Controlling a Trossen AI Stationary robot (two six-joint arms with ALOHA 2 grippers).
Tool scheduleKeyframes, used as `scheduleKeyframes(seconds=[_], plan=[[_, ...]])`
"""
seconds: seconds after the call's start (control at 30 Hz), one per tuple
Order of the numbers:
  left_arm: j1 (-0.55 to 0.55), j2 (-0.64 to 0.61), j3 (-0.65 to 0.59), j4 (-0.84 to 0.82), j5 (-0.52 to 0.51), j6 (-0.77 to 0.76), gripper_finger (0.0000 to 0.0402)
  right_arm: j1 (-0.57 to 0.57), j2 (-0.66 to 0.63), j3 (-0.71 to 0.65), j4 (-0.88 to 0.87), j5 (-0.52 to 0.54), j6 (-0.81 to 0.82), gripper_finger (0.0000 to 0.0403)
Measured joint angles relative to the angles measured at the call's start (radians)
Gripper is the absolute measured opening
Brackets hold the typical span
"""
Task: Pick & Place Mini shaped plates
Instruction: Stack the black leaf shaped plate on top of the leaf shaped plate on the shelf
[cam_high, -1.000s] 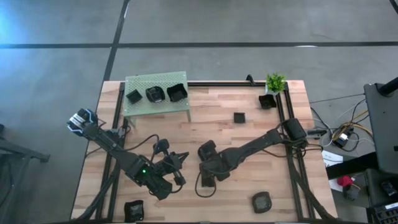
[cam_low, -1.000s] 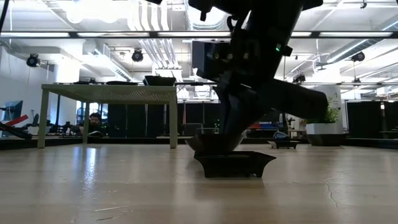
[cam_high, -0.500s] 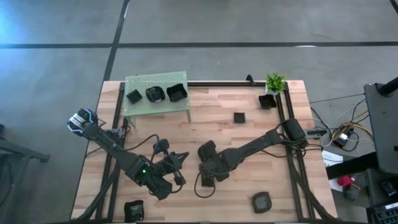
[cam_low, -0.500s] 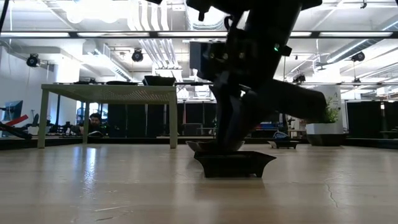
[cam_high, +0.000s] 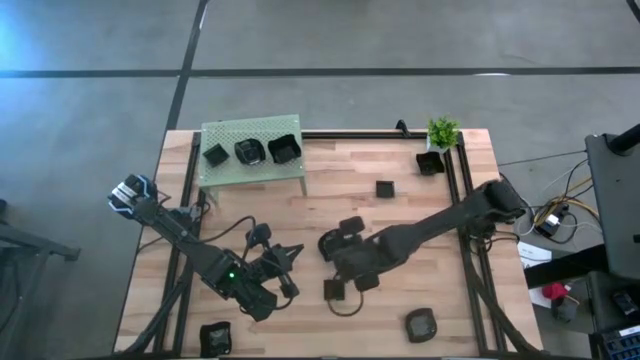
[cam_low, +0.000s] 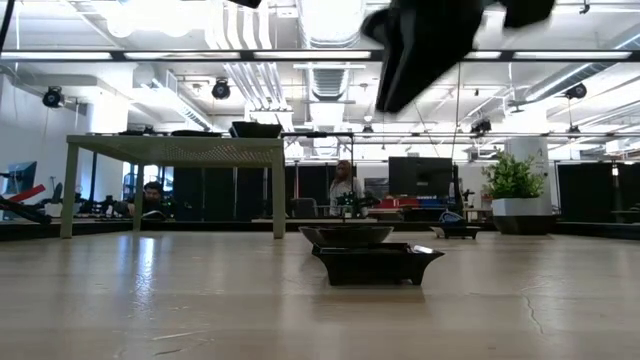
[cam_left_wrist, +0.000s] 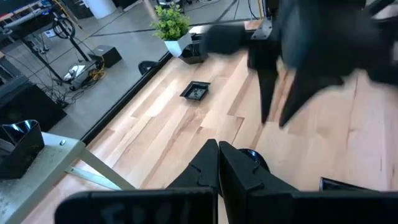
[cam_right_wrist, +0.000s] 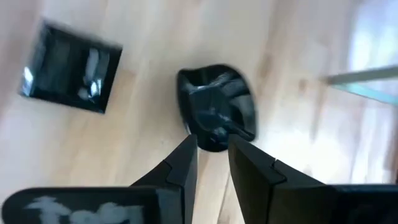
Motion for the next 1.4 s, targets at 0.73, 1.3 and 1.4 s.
scheduleKeyframes(seconds=[0.73,1.3,1.4], plan=[[0.098,0.028,0.000,0.012,0.152,-0.141,0.0078,0.054,-0.576,-0.219,0.035,0.010,0.092,0.0058],[0.347,0.185,0.000,0.012,0.491,-0.495,0.0080,0.053,-0.647,-0.316,0.105,0.007,0.091,0.0059],[0.360,0.210,0.000,0.019,0.491,-0.509,0.0080,0.053,-0.647,-0.316,0.106,0.007,0.091,0.0059]])
